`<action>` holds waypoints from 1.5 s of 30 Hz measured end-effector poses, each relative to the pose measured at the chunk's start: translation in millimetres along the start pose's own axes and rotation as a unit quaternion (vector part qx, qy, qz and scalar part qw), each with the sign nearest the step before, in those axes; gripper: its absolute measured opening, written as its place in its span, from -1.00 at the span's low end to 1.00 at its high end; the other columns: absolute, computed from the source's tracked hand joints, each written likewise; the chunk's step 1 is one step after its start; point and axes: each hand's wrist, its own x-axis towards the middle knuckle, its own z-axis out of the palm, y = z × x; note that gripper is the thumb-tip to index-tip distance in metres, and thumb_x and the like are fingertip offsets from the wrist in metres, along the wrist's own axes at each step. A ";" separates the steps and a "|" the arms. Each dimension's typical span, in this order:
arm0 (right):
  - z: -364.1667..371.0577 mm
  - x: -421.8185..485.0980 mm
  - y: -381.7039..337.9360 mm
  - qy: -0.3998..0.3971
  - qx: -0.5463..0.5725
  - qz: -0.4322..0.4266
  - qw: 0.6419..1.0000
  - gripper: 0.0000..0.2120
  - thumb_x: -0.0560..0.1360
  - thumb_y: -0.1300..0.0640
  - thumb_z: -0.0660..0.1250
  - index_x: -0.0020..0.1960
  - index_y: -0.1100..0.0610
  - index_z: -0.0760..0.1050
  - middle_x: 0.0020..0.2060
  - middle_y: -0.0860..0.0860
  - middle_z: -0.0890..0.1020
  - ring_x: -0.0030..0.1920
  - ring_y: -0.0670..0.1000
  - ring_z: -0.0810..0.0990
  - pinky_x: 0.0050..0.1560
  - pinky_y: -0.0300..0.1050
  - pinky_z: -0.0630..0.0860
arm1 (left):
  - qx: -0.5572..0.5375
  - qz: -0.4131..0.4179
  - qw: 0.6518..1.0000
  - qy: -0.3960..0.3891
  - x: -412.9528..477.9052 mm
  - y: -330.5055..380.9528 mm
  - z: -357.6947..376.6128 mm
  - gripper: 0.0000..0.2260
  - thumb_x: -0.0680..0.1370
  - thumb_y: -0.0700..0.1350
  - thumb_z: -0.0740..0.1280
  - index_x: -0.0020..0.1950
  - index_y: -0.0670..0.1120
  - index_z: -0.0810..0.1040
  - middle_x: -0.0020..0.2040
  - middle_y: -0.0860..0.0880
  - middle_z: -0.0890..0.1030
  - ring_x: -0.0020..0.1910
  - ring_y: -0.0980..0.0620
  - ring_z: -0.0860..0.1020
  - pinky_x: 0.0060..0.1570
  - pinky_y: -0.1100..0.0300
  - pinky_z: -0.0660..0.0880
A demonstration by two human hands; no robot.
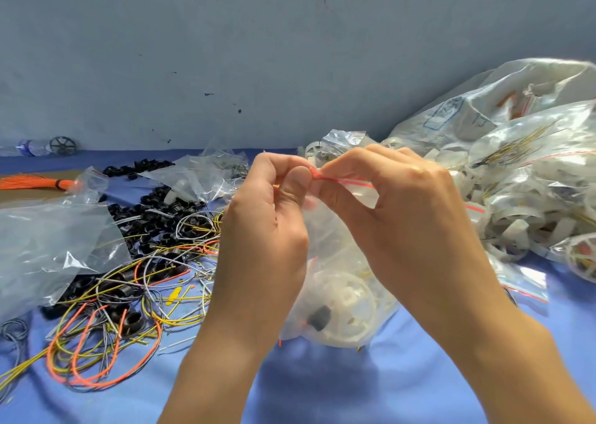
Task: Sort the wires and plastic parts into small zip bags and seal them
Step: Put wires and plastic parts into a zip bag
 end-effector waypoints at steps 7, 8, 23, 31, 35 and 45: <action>1.1 -2.8 1.9 0.024 -0.087 -0.026 0.996 -0.84 0.54 -0.09 0.30 -0.08 -0.06 0.62 -0.18 -0.15 0.66 -0.15 0.06 0.56 0.10 0.00 0.39 | 0.052 -0.010 0.997 0.050 -2.5 -0.6 -1.0 -0.85 0.59 -0.12 0.15 -0.09 0.02 0.50 -0.29 0.08 0.56 -0.34 0.18 0.45 -0.30 0.33 0.37; 0.8 -2.8 4.1 0.029 -0.093 -0.025 0.995 -0.85 0.54 -0.07 0.31 -0.08 -0.06 0.61 -0.18 -0.15 0.66 -0.15 0.06 0.56 0.10 -0.02 0.36 | 0.053 -0.011 0.997 0.060 -1.6 -1.4 -2.9 -0.85 0.59 -0.12 0.15 -0.09 0.02 0.49 -0.28 0.06 0.57 -0.34 0.17 0.45 -0.30 0.33 0.38; 1.5 -2.0 39.4 0.050 -0.134 0.018 0.990 -0.85 0.56 0.05 0.27 -0.03 0.07 0.59 -0.14 -0.02 0.64 -0.04 0.15 0.55 0.09 0.05 0.35 | -0.064 -0.074 0.992 0.079 8.7 -13.4 -26.4 -0.83 0.61 0.04 0.26 -0.06 0.01 0.59 -0.25 0.09 0.65 -0.26 0.20 0.59 -0.16 0.29 0.57; 4.0 -3.9 46.8 0.065 -0.117 0.010 0.991 -0.83 0.56 0.01 0.26 -0.03 0.05 0.59 -0.10 -0.04 0.65 -0.04 0.14 0.55 0.07 0.06 0.38 | -0.092 -0.093 0.990 0.054 10.1 -17.7 -30.2 -0.83 0.45 0.08 0.41 -0.18 -0.01 0.63 -0.27 0.13 0.68 -0.32 0.24 0.55 -0.26 0.44 0.46; 0.9 -7.8 57.8 0.076 -0.104 0.015 0.992 -0.85 0.55 0.04 0.28 -0.02 0.06 0.60 -0.12 -0.02 0.65 -0.06 0.16 0.56 0.04 0.12 0.45 | -0.087 -0.079 0.988 0.097 12.2 -20.2 -35.7 -0.86 0.45 0.07 0.42 -0.21 0.03 0.62 -0.31 0.17 0.67 -0.37 0.31 0.52 -0.29 0.47 0.43; -2.0 -16.7 68.2 0.142 -0.039 0.125 0.981 -0.92 0.55 0.02 0.36 -0.07 0.00 0.60 -0.20 -0.05 0.62 -0.17 0.13 0.57 -0.12 0.06 0.47 | -0.112 -0.069 0.990 0.039 10.6 -24.9 -38.1 -0.76 0.35 0.14 0.49 -0.21 -0.01 0.62 -0.26 0.12 0.69 -0.31 0.23 0.57 -0.25 0.41 0.48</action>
